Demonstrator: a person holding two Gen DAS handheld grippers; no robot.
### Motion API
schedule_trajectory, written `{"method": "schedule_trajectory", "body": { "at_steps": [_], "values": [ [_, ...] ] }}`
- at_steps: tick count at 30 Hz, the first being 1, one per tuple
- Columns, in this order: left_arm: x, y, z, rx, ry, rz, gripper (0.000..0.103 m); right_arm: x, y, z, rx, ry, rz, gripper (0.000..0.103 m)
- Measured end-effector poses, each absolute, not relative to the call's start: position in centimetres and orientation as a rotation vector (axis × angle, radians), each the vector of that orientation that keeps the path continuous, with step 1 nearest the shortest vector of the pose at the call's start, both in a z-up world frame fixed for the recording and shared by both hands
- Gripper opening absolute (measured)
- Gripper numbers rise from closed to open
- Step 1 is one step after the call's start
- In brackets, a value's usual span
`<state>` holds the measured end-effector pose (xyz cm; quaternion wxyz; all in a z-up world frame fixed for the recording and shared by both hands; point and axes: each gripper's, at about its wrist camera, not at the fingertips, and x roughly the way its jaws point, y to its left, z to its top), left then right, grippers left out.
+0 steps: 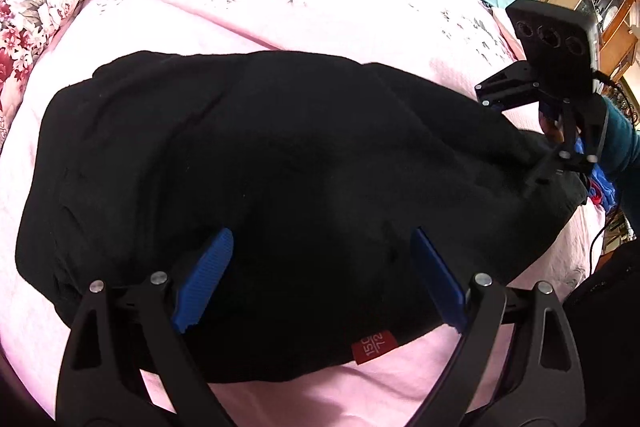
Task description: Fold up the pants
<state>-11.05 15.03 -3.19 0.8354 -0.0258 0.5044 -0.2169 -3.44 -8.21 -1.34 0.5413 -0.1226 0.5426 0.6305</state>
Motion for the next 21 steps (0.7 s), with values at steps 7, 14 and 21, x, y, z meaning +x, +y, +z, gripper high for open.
{"method": "schedule_trajectory", "body": {
  "at_steps": [7,14,21],
  "values": [
    [-11.5,15.1,-3.2,-0.059,1.058,-0.460,0.092,-0.8,-3.6,-2.9,-0.018,1.285,1.458,0.080],
    [-11.8,15.4,-3.2,-0.066,1.040,-0.471,0.092,5.2,-6.8,-1.5,0.593,1.062,1.261,0.081],
    [-12.3,16.0,-3.3,-0.083,1.018,-0.480,0.092,7.5,-10.3,-2.5,0.476,1.228,1.122,0.081]
  ]
}}
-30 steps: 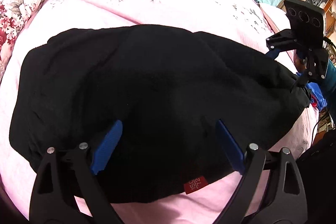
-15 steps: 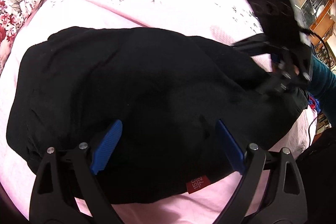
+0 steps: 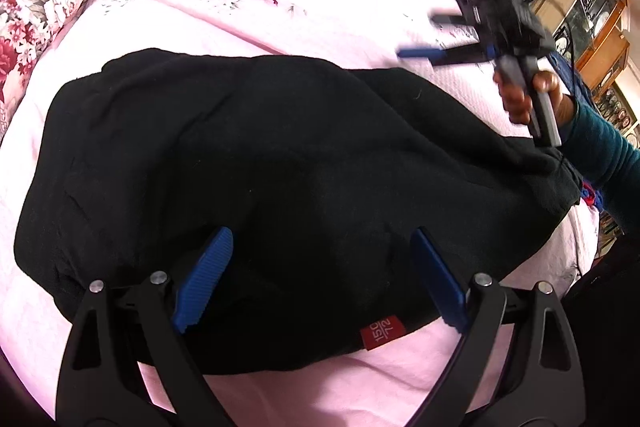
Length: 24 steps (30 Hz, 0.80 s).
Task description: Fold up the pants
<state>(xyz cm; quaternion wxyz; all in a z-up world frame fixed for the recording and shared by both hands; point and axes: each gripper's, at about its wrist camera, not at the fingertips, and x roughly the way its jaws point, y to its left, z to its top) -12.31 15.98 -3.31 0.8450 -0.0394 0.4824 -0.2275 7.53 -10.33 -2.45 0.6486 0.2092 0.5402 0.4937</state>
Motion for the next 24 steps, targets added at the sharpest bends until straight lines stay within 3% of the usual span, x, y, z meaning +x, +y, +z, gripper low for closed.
{"method": "schedule_trajectory", "body": {
  "at_steps": [3,5,6,9,11,12,16,18,20,22,24],
  "values": [
    [-12.3,15.9,-3.3,-0.079,1.018,-0.479,0.092,6.3,-10.4,-3.6,0.359,1.276,1.158,0.081],
    [-12.2,15.9,-3.3,-0.076,1.023,-0.477,0.092,5.4,-9.7,-3.8,0.270,1.261,1.177,0.075],
    [-12.1,15.9,-3.2,-0.077,1.023,-0.476,0.092,5.1,-8.8,-4.2,0.243,1.268,1.206,0.064],
    [-12.2,16.0,-3.2,-0.080,1.021,-0.472,0.092,4.7,-6.3,-5.4,0.170,1.253,1.248,0.051],
    [-12.2,16.1,-3.2,-0.083,1.021,-0.472,0.092,4.9,-5.2,-5.6,0.144,1.250,1.242,0.036],
    [-12.2,16.1,-3.1,-0.084,1.022,-0.471,0.092,4.8,-5.1,-5.5,0.117,1.258,1.246,0.014],
    [-12.0,16.2,-3.0,-0.094,1.020,-0.465,0.092,3.0,-4.9,-3.7,-0.051,1.235,1.259,0.010],
    [-12.2,16.1,-3.0,-0.087,1.012,-0.463,0.092,2.9,-5.2,-1.6,-0.158,1.155,1.196,0.009],
    [-12.4,15.8,-2.9,-0.066,1.009,-0.455,0.092,4.2,-5.7,0.2,-0.226,1.085,1.081,0.000],
    [-12.4,15.7,-2.8,-0.059,1.011,-0.451,0.092,5.5,-5.5,0.7,-0.360,0.993,0.903,0.000],
    [-12.4,16.0,-2.4,-0.068,1.014,-0.451,0.092,7.3,-5.9,-0.4,-0.287,1.060,0.854,0.000]
  ]
}}
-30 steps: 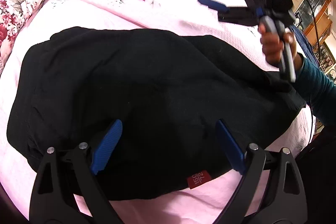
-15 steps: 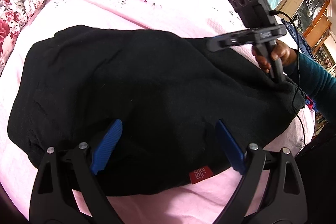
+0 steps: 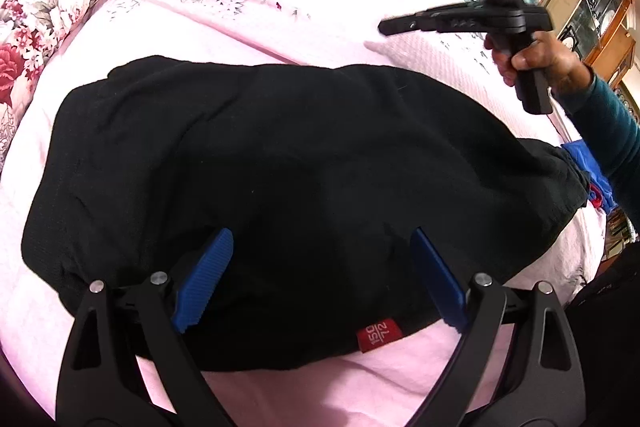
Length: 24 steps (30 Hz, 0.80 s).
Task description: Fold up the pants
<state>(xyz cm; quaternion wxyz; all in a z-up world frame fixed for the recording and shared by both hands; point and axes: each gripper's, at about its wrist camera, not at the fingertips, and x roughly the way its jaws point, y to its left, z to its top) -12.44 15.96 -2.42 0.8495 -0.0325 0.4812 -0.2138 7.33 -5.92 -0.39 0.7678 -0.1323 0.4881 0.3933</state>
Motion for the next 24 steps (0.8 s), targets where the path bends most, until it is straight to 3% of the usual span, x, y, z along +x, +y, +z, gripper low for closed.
{"method": "schedule_trajectory", "body": {
  "at_steps": [3,5,6,7,12,14,16,21,24],
  "values": [
    [-13.0,17.1,-0.5,-0.114,0.952,-0.481,0.092,7.7,-6.8,-1.1,-0.171,1.137,0.893,0.001],
    [-12.7,17.9,1.1,-0.142,0.893,-0.484,0.092,7.5,-8.0,-1.1,-0.046,1.206,0.931,0.020],
    [-12.3,18.1,1.6,-0.150,0.878,-0.473,0.092,7.4,-8.7,-1.1,-0.013,1.218,0.919,0.046],
    [-11.6,18.3,1.7,-0.155,0.870,-0.452,0.092,7.3,-9.3,-1.0,0.007,1.217,0.897,0.052],
    [-7.4,19.7,-1.4,-0.188,0.969,-0.288,0.092,5.6,-11.5,-3.3,0.135,1.309,0.885,0.050],
    [-6.7,20.1,-2.7,-0.180,0.996,-0.244,0.091,4.7,-11.2,-4.0,0.150,1.314,0.928,0.034],
    [-7.1,19.6,-2.9,-0.129,0.991,-0.225,0.091,4.0,-10.1,-4.1,0.123,1.304,0.973,0.004],
    [-8.4,18.7,-3.1,0.010,0.997,-0.175,0.091,5.1,-9.0,-1.4,-0.048,1.174,0.923,0.004],
    [-8.7,18.8,-2.9,0.024,0.998,-0.170,0.091,6.7,-9.9,-2.8,-0.097,1.193,0.795,0.003]
  ]
}}
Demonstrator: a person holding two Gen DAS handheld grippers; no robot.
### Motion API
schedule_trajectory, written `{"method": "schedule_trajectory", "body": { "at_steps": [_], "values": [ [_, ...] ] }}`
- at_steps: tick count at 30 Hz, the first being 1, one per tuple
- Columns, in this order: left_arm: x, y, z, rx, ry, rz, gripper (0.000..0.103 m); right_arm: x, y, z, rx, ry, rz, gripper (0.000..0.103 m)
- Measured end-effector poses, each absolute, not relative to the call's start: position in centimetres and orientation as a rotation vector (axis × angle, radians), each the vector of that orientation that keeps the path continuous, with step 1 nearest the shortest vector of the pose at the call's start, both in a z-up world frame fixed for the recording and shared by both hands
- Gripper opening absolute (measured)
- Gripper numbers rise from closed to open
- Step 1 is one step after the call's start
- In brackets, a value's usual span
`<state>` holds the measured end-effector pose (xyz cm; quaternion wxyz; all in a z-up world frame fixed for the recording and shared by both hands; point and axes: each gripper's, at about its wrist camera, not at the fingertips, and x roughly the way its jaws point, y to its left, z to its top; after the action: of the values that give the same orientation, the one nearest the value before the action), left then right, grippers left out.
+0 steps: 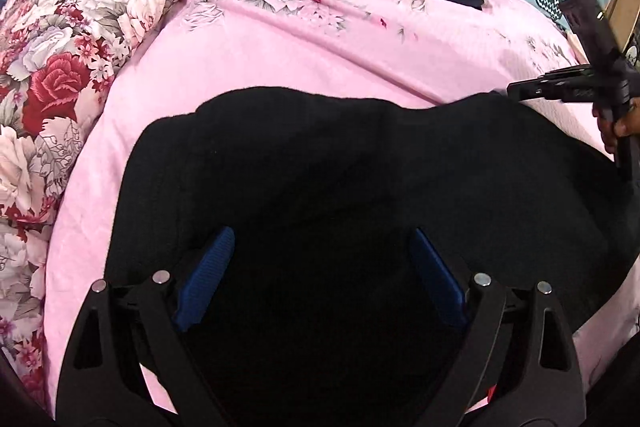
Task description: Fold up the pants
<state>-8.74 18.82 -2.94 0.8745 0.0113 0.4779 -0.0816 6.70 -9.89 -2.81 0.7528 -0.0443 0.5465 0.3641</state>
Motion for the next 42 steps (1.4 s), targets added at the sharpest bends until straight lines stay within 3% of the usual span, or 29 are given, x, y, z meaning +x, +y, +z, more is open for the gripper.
{"method": "schedule_trajectory", "body": {
  "at_steps": [2,6,8,9,10,13,17,18,20,23,25,30,36,42],
  "values": [
    [-9.1,19.4,-2.2,0.000,0.982,-0.175,0.091,7.1,-11.0,-3.3,-0.118,1.168,0.698,0.000],
    [-10.3,20.2,0.5,-0.048,0.923,-0.205,0.091,6.7,-15.2,-1.3,0.136,1.174,0.705,0.008],
    [-10.9,20.4,1.3,-0.072,0.898,-0.223,0.091,4.2,-16.2,0.4,0.197,1.181,0.764,0.032],
    [-11.2,20.4,1.2,-0.079,0.899,-0.228,0.091,2.6,-16.6,1.1,0.214,1.178,0.782,0.052],
    [-11.3,20.3,0.8,-0.081,0.912,-0.231,0.091,0.5,-17.3,1.9,0.247,1.172,0.808,0.056],
    [-11.5,20.2,-1.2,-0.054,0.967,-0.210,0.091,-4.0,-18.2,2.5,0.308,1.165,0.856,0.056],
    [-12.1,20.0,-2.2,-0.002,0.980,-0.201,0.091,-10.0,-20.7,-1.3,0.367,1.256,0.765,0.056],
    [-12.2,20.1,-2.0,-0.006,0.986,-0.197,0.091,-11.2,-21.8,-2.5,0.388,1.275,0.725,0.049],
    [-12.8,20.4,-0.9,-0.026,0.968,-0.201,0.091,-14.0,-25.3,-1.8,0.457,1.223,0.658,0.050],
    [-13.8,20.7,1.5,-0.078,0.898,-0.240,0.091,-18.0,-31.5,2.0,0.562,1.088,0.455,0.056],
    [-14.2,19.9,2.9,-0.108,0.858,-0.295,0.091,-21.4,-36.4,4.3,0.689,0.955,0.336,0.069],
    [-15.0,14.7,3.4,-0.037,0.850,-0.430,0.092,-30.2,-46.5,5.9,0.888,0.781,-0.049,0.073],
    [-13.7,10.7,-1.9,0.087,1.025,-0.417,0.092,-31.5,-47.9,1.2,0.996,0.929,-0.181,0.073],
    [-13.9,10.9,-1.7,0.079,1.012,-0.417,0.092,-28.8,-49.1,0.0,0.981,0.954,-0.146,0.073]
  ]
}}
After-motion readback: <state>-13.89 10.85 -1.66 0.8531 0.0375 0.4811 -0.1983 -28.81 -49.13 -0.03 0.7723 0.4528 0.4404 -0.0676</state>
